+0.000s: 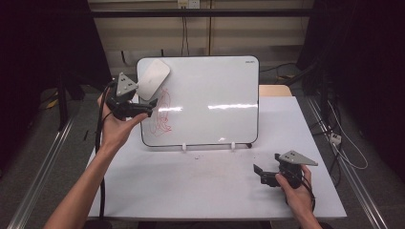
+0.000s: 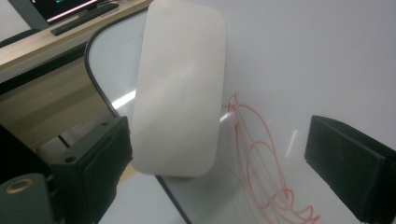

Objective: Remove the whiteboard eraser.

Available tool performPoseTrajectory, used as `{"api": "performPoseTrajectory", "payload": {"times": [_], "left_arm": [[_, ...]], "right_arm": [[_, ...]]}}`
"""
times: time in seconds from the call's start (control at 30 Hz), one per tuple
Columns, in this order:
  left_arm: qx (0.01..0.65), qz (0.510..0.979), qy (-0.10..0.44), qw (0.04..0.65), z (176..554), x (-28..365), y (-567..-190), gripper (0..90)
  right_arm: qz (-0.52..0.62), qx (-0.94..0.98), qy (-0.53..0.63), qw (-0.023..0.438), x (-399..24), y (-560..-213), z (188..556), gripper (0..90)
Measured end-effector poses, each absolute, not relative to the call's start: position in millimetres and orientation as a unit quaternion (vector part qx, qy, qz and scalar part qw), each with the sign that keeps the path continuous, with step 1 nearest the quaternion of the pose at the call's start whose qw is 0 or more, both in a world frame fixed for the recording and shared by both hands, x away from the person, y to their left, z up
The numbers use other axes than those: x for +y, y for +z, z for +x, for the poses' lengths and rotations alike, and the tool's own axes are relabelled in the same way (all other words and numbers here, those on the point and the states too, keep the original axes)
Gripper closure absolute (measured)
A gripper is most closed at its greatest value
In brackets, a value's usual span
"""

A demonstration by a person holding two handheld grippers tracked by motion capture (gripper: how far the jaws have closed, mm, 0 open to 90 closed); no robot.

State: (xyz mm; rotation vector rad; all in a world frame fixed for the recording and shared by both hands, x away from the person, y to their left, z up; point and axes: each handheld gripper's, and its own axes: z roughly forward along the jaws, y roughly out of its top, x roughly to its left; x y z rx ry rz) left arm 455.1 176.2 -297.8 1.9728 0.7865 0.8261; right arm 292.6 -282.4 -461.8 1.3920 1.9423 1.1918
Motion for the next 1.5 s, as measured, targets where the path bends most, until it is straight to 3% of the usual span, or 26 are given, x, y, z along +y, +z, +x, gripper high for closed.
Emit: {"api": "performPoseTrajectory", "payload": {"times": [0.6,1.03,1.4,1.5], "left_arm": [[0.307,0.787,0.381,0.376,490.3,157.4,-287.7,12.6],[0.315,0.795,0.385,0.348,510.9,146.7,-295.2,16.0],[0.305,0.804,0.404,0.312,515.4,133.4,-302.3,30.6],[0.304,0.805,0.403,0.312,515.9,133.9,-302.4,30.8]], "right_arm": [[0.501,0.712,0.434,0.231,-278.0,-461.5,296.3,5.6],[0.501,0.709,0.437,0.235,-278.6,-460.8,294.8,4.9],[0.503,0.708,0.437,0.236,-278.9,-460.8,294.6,4.8],[0.503,0.708,0.437,0.235,-278.9,-460.8,294.7,4.8]]}}
